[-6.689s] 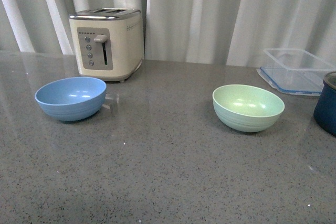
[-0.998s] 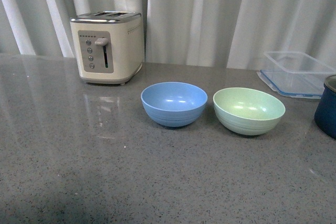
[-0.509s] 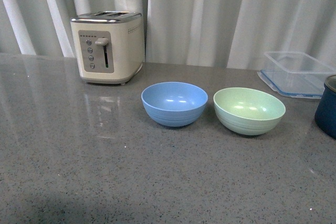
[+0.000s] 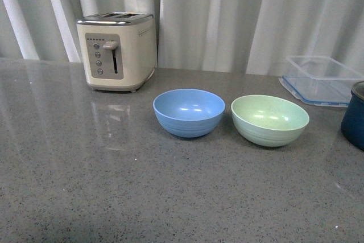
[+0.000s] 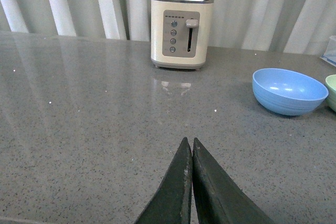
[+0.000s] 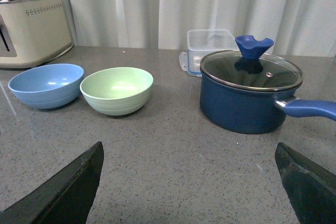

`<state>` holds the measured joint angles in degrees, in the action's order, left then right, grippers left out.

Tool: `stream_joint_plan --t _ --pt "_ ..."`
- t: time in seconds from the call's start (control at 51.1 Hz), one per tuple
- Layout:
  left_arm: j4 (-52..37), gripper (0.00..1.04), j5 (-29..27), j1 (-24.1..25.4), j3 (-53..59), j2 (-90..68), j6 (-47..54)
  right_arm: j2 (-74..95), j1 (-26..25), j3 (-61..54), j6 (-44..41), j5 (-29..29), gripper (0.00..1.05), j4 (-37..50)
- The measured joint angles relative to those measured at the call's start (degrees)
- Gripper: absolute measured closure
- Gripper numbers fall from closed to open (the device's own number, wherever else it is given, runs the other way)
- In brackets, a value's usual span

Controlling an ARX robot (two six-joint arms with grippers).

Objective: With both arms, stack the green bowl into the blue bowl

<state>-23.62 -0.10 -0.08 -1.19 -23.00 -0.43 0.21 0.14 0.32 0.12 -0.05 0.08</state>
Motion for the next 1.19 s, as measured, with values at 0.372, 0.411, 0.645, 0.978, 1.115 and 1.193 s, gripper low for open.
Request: stream_joint_plan --t 0.372,0.411,0.645,0.978,1.115,1.193 --pt "9.2 1.01 0.0 0.0 0.0 8.8 0.0 0.0 0.0 0.0 0.0 0.0 0.10 0.0" --pt "9.7 1.01 0.0 0.0 0.0 9.4 0.0 0.0 0.0 0.0 0.0 0.0 0.10 0.0" --pt "13.0 1.01 0.0 0.0 0.0 12.6 0.0 0.0 0.0 0.0 0.0 0.0 0.10 0.0" --pt "23.6 1.01 0.0 0.0 0.0 22.8 -0.1 0.0 0.0 0.0 0.0 0.0 0.10 0.0" --pt "23.6 0.78 0.0 0.0 0.0 22.8 0.0 0.0 0.0 0.0 0.0 0.0 0.10 0.0" --pt "23.6 0.66 0.0 0.0 0.0 22.8 0.0 0.0 0.0 0.0 0.0 0.0 0.10 0.0"
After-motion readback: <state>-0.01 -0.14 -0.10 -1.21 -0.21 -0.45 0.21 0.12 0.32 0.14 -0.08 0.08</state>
